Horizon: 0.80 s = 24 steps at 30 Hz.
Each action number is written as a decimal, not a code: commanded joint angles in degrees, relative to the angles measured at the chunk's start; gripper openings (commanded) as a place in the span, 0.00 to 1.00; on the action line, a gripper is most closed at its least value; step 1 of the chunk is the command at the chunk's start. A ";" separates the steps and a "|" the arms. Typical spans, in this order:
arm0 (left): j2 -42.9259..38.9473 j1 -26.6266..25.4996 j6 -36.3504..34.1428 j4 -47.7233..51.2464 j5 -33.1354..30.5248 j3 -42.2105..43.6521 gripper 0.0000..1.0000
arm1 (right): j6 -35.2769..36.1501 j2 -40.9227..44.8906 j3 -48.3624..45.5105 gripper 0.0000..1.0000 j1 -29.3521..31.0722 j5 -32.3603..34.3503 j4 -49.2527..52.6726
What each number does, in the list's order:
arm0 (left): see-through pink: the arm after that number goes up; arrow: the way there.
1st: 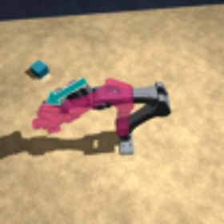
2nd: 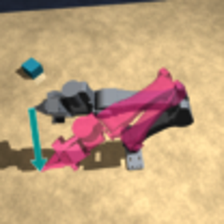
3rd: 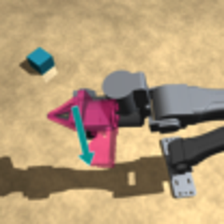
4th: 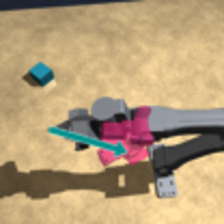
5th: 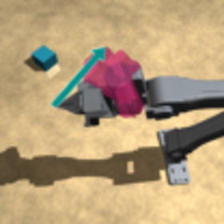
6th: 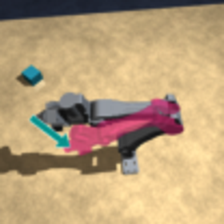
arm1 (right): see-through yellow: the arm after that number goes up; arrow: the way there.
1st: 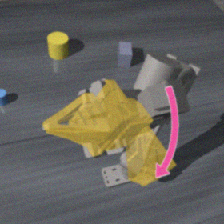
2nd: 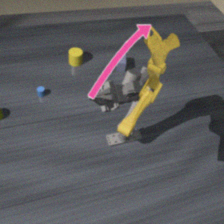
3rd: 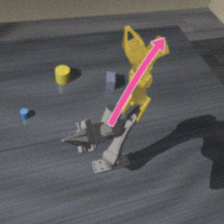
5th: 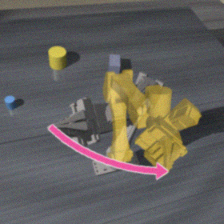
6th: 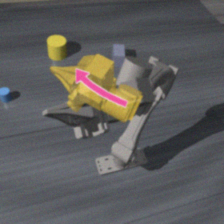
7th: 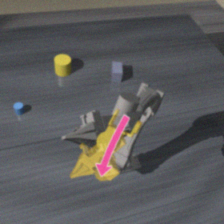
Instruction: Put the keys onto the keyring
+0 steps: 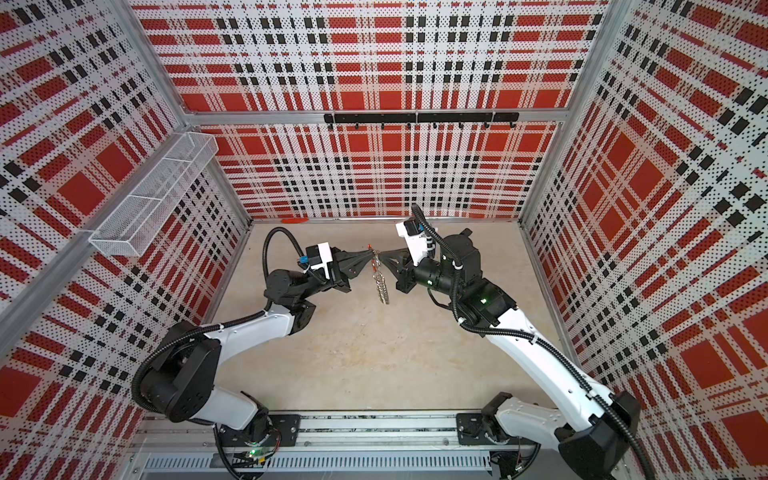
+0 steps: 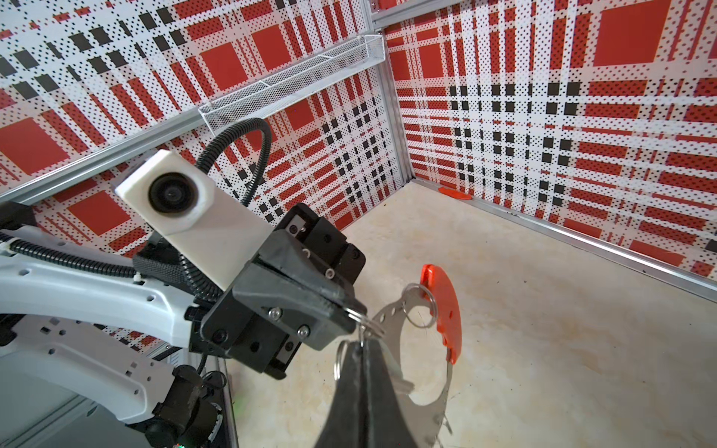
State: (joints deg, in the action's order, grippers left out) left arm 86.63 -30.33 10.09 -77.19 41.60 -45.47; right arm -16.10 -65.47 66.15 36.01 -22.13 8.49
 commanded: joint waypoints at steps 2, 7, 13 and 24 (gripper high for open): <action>-0.15 0.23 0.03 -0.51 -0.52 -1.51 0.00 | 1.66 2.10 0.82 0.00 0.38 2.64 -0.71; 0.38 0.08 0.22 -0.48 -0.25 -1.85 0.00 | 2.12 0.73 1.75 0.00 0.55 0.69 0.29; 0.47 -0.10 0.22 -0.51 -0.10 -2.00 0.00 | 2.69 -0.42 3.03 0.00 1.03 0.27 1.08; 0.38 -0.08 0.06 -0.49 0.15 -2.18 0.00 | 2.91 -2.06 4.29 0.00 1.53 1.33 1.91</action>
State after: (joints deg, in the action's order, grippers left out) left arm 87.07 -30.30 10.13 -76.25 41.54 -45.47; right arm -14.33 -66.81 68.55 37.01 -21.17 9.91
